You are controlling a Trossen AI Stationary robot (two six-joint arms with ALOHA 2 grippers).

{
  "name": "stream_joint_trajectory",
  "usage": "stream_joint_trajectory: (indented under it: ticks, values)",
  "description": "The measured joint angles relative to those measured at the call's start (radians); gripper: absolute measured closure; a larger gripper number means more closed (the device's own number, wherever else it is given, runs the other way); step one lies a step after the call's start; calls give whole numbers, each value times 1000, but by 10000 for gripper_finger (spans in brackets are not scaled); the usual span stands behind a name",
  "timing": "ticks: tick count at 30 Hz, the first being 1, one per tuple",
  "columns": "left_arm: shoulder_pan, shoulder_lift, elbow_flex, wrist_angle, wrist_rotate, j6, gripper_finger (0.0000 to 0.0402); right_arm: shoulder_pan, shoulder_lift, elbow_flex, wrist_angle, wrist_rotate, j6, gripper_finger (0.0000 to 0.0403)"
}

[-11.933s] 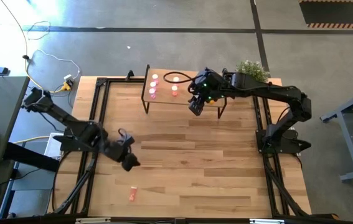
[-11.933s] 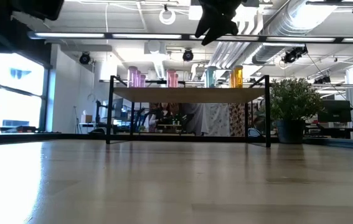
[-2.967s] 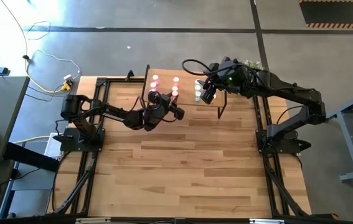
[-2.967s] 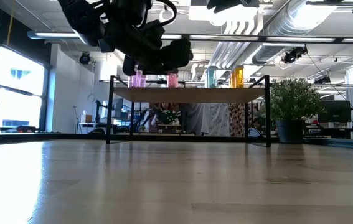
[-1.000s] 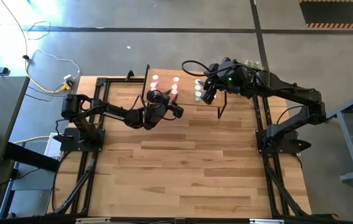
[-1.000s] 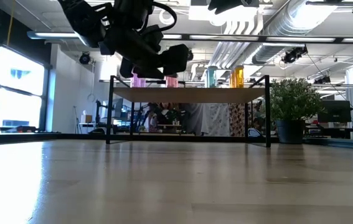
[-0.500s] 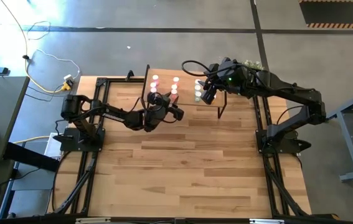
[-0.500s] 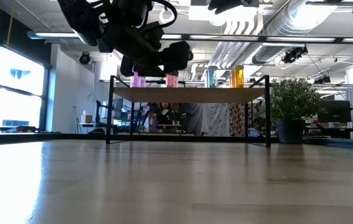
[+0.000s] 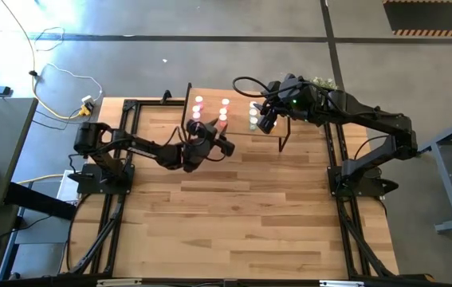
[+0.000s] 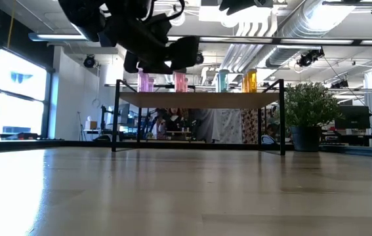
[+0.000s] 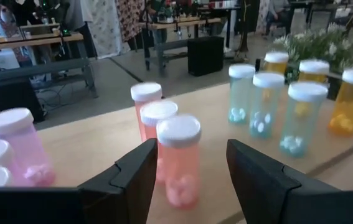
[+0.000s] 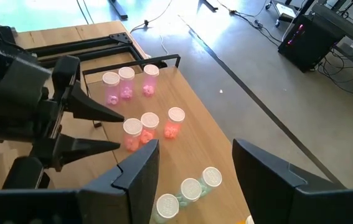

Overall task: Pick and place medicine bottles onto shelf by color
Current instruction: Return to Home Position

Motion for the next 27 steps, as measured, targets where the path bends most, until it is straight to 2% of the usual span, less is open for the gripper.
stream_joint_trajectory:
  ticks: [5,10,14,17,23,27]
  values:
    - [-18,-15,-1,-18,-5,18,220,1,0,0,0,0,8,208]
    - [-40,-67,0,-108,-12,0,220,1,0,0,1,-1,30,208]
    - [-52,-135,0,-174,43,-67,220,1,0,0,2,-12,66,208]
    - [-52,-204,-1,-252,159,-122,220,1,0,0,2,-25,96,208]
    - [-24,-384,-1,-447,492,-262,220,1,0,0,2,-52,166,208]
    - [10,-496,-1,-502,629,-280,220,1,0,0,2,-96,209,208]
